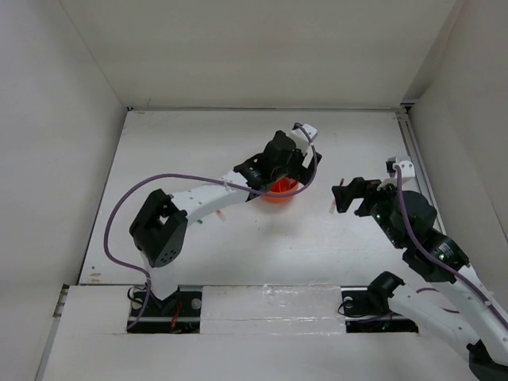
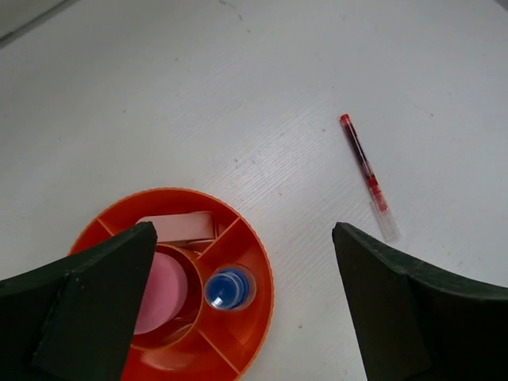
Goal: Sort the stationery into containers
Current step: Pick up the pen from the center of the board.
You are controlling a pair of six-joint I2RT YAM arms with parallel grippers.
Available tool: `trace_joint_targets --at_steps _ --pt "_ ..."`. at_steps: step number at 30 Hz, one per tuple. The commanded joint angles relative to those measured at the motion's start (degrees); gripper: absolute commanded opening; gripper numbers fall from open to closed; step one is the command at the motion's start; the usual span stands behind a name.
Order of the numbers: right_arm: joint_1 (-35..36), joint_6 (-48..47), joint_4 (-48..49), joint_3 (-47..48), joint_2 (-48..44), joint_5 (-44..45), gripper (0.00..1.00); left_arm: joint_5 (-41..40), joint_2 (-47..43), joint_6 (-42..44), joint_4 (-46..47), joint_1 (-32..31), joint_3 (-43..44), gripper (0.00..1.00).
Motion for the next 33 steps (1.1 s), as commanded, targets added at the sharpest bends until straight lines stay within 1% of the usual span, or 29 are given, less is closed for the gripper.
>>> trace_joint_targets --at_steps 1,2,4,5,6,7,8,9,10,11,12,13,14,15,16,17,18,19,21,22,25,28,29,33 --pt "-0.3 1.4 0.9 -0.6 0.2 4.6 1.0 -0.3 -7.2 -1.1 1.6 0.1 2.2 0.95" --pt "-0.3 1.4 0.9 -1.2 0.2 5.3 1.0 -0.3 -8.7 -1.8 1.6 -0.4 2.2 1.0" --pt "-0.3 2.0 0.9 -1.2 2.1 6.5 1.0 0.2 -10.1 -2.9 1.6 -0.4 2.9 1.0" --pt "-1.0 2.0 0.9 -1.2 3.2 7.3 1.0 0.2 -10.6 -3.6 1.0 -0.4 4.6 1.0" --pt "-2.1 2.7 0.9 -1.2 4.4 7.3 1.0 -0.9 -11.1 -4.5 -0.4 -0.4 5.6 1.0" --pt "-3.1 2.7 1.4 -1.2 8.3 7.3 1.0 -2.1 -11.8 -7.3 -1.6 -0.4 6.8 1.0" --pt "-4.3 2.7 0.5 -0.7 10.9 4.8 1.0 -5.8 -11.8 -8.9 -2.9 -0.4 9.5 1.0" --pt "-7.6 3.2 -0.4 0.2 14.0 3.5 1.0 -7.8 -12.3 -10.6 -4.5 -0.4 11.0 1.0" --pt "-9.2 3.2 -1.5 2.5 20.4 2.6 1.0 -9.6 -12.3 -12.4 -8.5 -0.4 12.5 1.0" --pt "-10.7 4.8 -4.1 3.8 23.5 2.6 1.0 -12.8 -12.3 -16.2 -11.0 -0.4 16.0 1.0" --pt "-12.5 4.8 -4.1 4.8 26.0 2.6 1.0 -13.8 -12.3 -18.6 -13.8 0.1 17.6 1.0" --pt "-12.5 4.8 -4.7 6.0 29.8 2.6 1.0 -14.7 -12.3 -21.0 -19.2 1.3 19.0 1.0" --pt "-12.5 4.8 -4.7 6.0 31.2 3.3 1.0 -16.1 -12.3 -23.0 -21.7 2.0 20.0 1.0" --pt "-12.5 4.8 -2.8 6.0 32.3 3.3 1.0 -16.1 -12.3 -27.2 -24.0 2.8 20.7 1.0" --pt "-12.5 4.8 -1.2 5.5 34.2 2.7 1.0 -16.1 -13.0 -29.4 -28.4 5.1 20.7 1.0" --pt "-13.2 4.8 0.2 5.5 35.4 2.7 1.0 -15.6 -13.0 -31.5 -30.6 6.5 20.7 1.0" --pt "-13.8 4.8 1.1 5.5 36.6 2.7 1.0 -12.7 -13.5 -33.2 -32.1 8.1 19.7 1.0" --pt "-15.9 4.8 1.7 5.5 37.9 1.1 1.0 -10.6 -14.7 -35.0 -32.9 11.0 18.2 1.0" --pt "-17.8 4.3 2.9 6.0 41.5 -1.1 0.99 -7.3 -16.5 -35.1 -31.9 12.7 14.3 1.0" --pt "-18.6 4.3 3.7 6.0 42.6 -2.9 0.98 -7.3 -17.6 -35.1 -31.4 12.8 10.8 1.0" --pt "-20.4 2.5 5.1 6.0 45.6 -3.5 0.95 -7.8 -21.1 -35.1 -30.8 12.8 6.2 1.0" --pt "-23.1 2.5 5.7 6.5 48.9 -6.1 0.9 -7.8 -22.3 -34.0 -30.8 12.8 4.7 1.0" --pt "-23.1 2.5 7.0 6.5 49.4 -9.0 0.88 -7.8 -22.3 -34.0 -30.8 12.8 4.7 1.0" --pt "-23.7 2.5 8.2 6.5 51.6 -8.9 0.83 -7.8 -22.8 -33.0 -30.8 12.8 3.6 1.0"
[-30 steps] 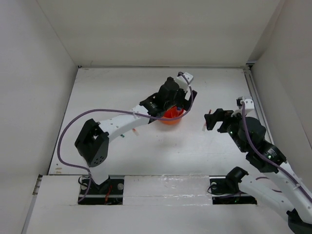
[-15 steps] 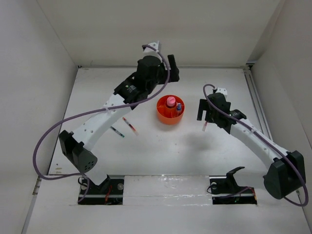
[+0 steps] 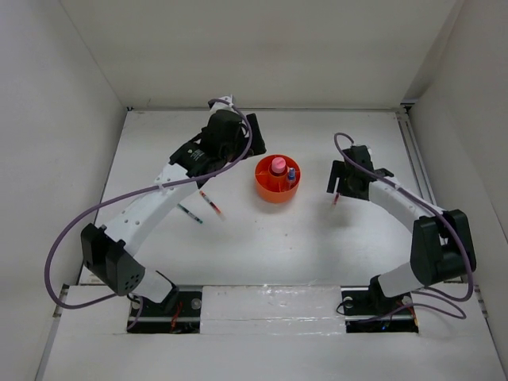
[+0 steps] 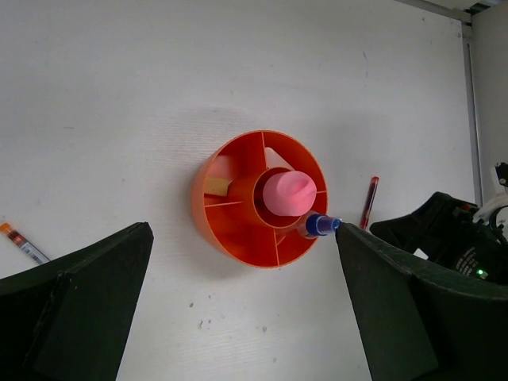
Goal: Sort the stationery into containers
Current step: Pick up the pen from the center of the board.
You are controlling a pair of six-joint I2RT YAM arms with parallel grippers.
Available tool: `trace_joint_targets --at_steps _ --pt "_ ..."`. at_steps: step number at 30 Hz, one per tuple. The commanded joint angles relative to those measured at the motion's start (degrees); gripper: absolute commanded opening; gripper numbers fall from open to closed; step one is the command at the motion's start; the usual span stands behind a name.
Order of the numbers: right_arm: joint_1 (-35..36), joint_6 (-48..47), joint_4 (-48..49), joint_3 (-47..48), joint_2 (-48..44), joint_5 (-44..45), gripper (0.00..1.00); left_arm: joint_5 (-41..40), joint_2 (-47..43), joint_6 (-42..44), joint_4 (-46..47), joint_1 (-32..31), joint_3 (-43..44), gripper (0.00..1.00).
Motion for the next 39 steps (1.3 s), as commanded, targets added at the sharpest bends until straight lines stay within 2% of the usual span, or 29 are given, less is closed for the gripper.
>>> trace_joint_targets --at_steps 1,9,13,20,28,31,34,35,37,39 --pt "-0.2 -0.4 4.2 3.2 0.4 -1.5 0.81 0.9 -3.5 0.3 0.9 0.1 -0.6 1.0" --pt "0.3 1.8 2.3 5.4 4.6 0.4 0.78 2.7 -4.7 0.9 2.3 0.1 -1.9 1.0" --pt "2.2 5.3 3.7 1.6 3.9 1.1 0.73 3.3 -5.8 0.9 2.3 0.1 -2.5 1.0" --pt "2.2 6.5 4.2 1.0 7.8 -1.7 0.71 4.6 -6.9 1.4 2.8 0.1 -3.0 1.0" --pt "1.7 7.6 0.9 3.6 11.6 -1.8 0.62 5.6 -6.9 2.0 3.5 -0.4 -3.5 1.0" --pt "1.7 7.6 -1.1 4.8 12.8 -2.3 0.53 5.6 -6.9 2.0 3.5 -0.4 -3.0 1.0" --pt "-0.4 6.4 -2.5 6.8 14.6 -5.4 0.33 3.7 -6.9 2.0 2.2 -0.4 -3.0 1.0" --pt "-1.1 5.8 -3.3 7.3 14.6 -6.5 0.19 2.7 -6.9 2.0 2.1 -0.4 -3.0 1.0" --pt "-1.1 5.3 -4.0 8.1 16.0 -7.3 0.14 1.2 -6.9 2.0 0.7 -0.4 -2.5 1.0" --pt "-1.7 4.7 -4.6 8.6 16.0 -7.9 0.0 0.0 -7.4 2.0 0.7 -0.4 -2.5 1.0"
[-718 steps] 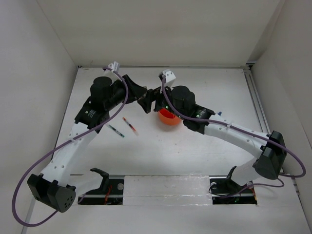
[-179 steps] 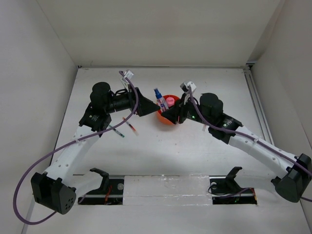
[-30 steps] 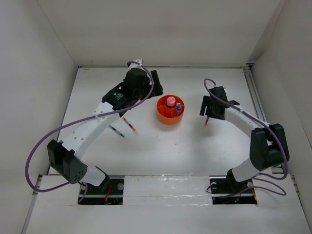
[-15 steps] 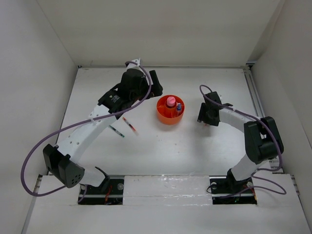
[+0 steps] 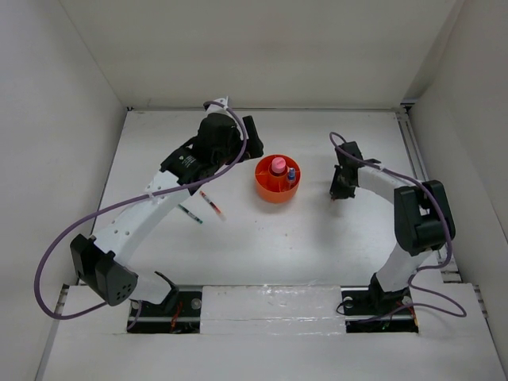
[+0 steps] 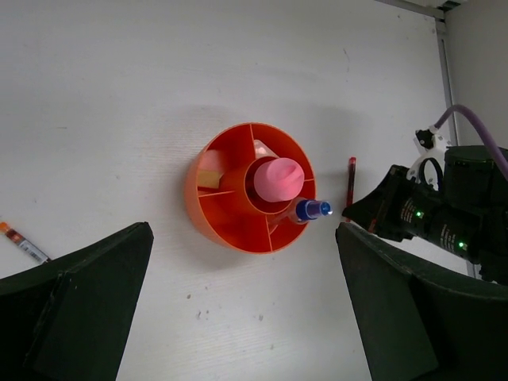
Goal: Sort the stationery into containers
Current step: Pick up the pen from the center of the board.
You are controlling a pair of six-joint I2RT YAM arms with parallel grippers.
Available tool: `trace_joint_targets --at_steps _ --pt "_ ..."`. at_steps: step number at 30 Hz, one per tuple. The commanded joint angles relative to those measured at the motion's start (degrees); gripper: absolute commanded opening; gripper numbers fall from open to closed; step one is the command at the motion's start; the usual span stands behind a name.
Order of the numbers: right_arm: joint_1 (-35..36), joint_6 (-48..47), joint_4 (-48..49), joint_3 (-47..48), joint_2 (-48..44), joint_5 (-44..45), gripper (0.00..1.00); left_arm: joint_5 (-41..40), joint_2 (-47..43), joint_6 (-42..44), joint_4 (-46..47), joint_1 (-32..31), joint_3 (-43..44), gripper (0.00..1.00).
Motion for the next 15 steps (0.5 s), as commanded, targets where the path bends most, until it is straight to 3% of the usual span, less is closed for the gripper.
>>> trace_joint_targets --at_steps 1,6,8,11,12,15 --pt "-0.3 -0.8 -2.0 1.9 1.5 -2.8 0.0 -2.9 -2.5 0.9 -0.4 -0.2 0.6 1.0" --pt "-0.9 -3.9 1.1 0.1 -1.3 -5.9 0.0 -2.1 -3.0 0.9 0.3 -0.2 0.6 1.0" --pt "-0.9 -6.2 4.8 -3.5 -7.3 -9.2 0.0 1.0 -3.0 1.4 2.1 -0.2 -0.1 1.0" --pt "1.1 -9.7 13.5 -9.7 -18.7 -15.2 0.0 12.6 -3.0 2.2 8.0 -0.2 -1.5 1.0" --pt "1.7 -10.9 14.9 -10.5 -21.1 -16.4 0.0 18.6 -3.6 2.8 9.4 -0.2 -2.3 1.0" --pt "4.9 -12.8 15.7 -10.5 -27.2 -20.3 0.0 26.3 -3.6 2.8 14.6 -0.2 -3.9 1.0"
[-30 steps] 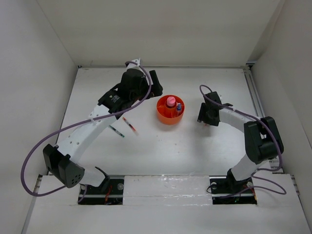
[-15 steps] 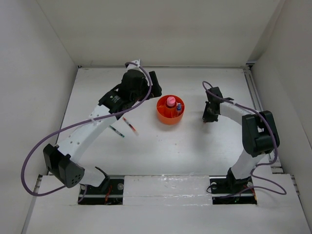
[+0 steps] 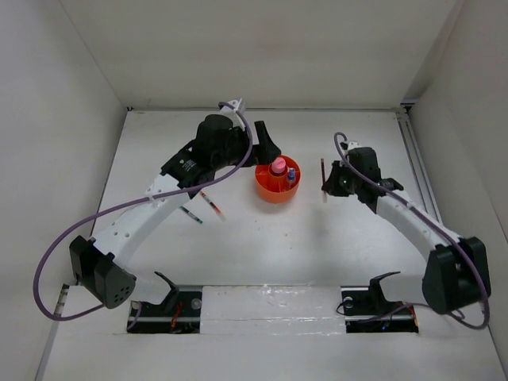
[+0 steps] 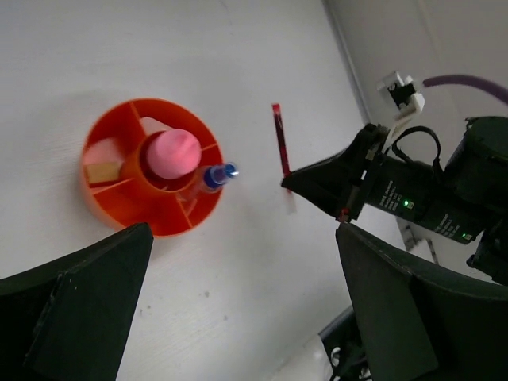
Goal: Sort the stationery into containers
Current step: Pick up the pen from the center of the board.
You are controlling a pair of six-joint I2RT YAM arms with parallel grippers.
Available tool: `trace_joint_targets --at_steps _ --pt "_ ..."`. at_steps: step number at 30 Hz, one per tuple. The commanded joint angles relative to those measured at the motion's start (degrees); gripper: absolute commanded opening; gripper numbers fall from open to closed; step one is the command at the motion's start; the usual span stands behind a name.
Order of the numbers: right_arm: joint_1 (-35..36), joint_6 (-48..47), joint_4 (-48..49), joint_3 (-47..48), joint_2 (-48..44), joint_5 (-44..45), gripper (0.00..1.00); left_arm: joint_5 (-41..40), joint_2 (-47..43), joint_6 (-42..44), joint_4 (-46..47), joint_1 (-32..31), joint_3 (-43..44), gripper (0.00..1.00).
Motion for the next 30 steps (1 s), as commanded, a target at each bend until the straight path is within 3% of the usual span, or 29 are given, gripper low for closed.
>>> trace_joint_targets --at_steps 1,4,9,17,19,20,24,28,30 --pt "3.5 -5.4 8.3 0.3 -6.8 -7.9 0.0 15.6 -2.5 1.3 9.2 -0.7 -1.5 1.0" --pt "7.7 -5.9 10.2 0.8 -11.7 -12.0 0.0 17.9 -2.5 0.7 11.1 -1.2 -2.8 1.0" --pt "16.1 -5.4 13.1 4.0 -15.9 -10.6 0.0 20.0 -2.0 -1.1 14.6 -1.7 -5.0 1.0" --pt "21.1 -4.9 16.2 6.7 -18.4 -10.6 0.0 20.0 -2.5 -1.7 17.1 -1.7 -6.7 0.97" --pt "21.1 -4.3 17.5 6.7 -18.9 -11.3 0.0 19.5 -3.1 -2.2 17.7 -1.7 -8.0 0.91" --pt "21.1 -4.3 17.5 6.7 -18.9 -12.2 0.0 19.5 -3.1 -2.2 17.7 -1.7 -8.0 0.81" --pt "21.6 -3.7 18.0 6.7 -18.4 -14.2 0.0 17.9 -3.6 -2.2 17.7 -1.7 -8.0 0.55" --pt "22.8 -3.7 18.5 6.7 -18.4 -14.7 0.0 15.7 -4.3 -2.7 18.9 -1.7 -8.0 0.53" --pt "22.8 -3.2 18.5 6.7 -18.4 -14.7 0.0 15.7 -4.3 -2.7 19.6 -1.7 -8.0 0.44"
